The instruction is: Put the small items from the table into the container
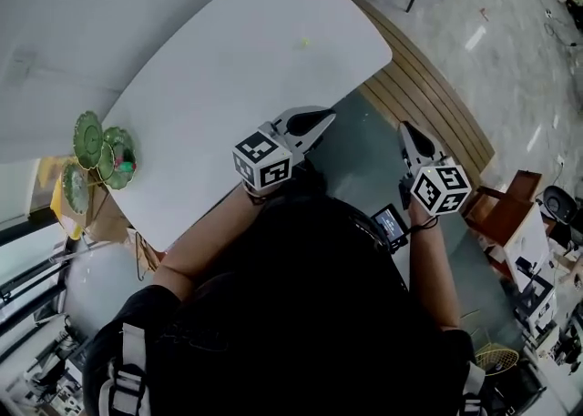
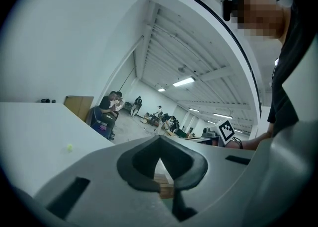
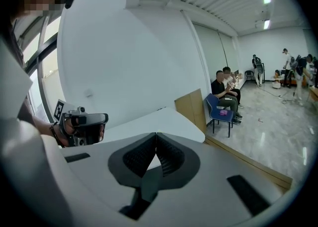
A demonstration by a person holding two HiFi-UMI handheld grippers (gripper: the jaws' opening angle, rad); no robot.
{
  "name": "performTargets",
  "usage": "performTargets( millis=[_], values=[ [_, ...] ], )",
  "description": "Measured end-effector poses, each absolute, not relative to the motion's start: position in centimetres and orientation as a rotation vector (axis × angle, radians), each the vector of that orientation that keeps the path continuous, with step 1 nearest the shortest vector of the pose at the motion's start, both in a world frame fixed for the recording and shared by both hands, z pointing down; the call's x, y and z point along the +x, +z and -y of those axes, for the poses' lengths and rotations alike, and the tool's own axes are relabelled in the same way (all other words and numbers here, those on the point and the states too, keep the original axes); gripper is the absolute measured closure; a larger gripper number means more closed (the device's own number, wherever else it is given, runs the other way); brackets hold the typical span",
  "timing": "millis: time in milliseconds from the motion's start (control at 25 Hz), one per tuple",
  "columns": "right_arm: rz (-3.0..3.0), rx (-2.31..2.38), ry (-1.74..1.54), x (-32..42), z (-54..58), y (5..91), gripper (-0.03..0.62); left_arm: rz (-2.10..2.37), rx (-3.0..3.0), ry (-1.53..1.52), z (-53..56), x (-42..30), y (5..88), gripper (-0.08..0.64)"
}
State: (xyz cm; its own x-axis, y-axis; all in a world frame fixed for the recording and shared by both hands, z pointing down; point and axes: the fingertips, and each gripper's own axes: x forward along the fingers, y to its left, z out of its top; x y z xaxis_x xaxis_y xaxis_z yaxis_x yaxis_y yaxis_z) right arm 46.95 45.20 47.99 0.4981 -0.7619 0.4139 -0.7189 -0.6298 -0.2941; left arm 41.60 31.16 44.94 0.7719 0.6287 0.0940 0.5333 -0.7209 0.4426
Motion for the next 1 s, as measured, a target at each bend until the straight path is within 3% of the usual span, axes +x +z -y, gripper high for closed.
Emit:
performTargets(
  millis=[400, 1000],
  values=[
    [-1.416, -2.633, -0.83, 56.2, -36.0, 45.3, 0.575, -0.845, 2.556, 0.32, -23.5, 49.9, 43.0, 0.557],
    [-1.918, -2.405, -0.84, 62.8, -21.3, 44.9, 0.574, -0.385, 2.594, 0.255, -12.1, 51.3, 44.7, 0.557]
  ],
)
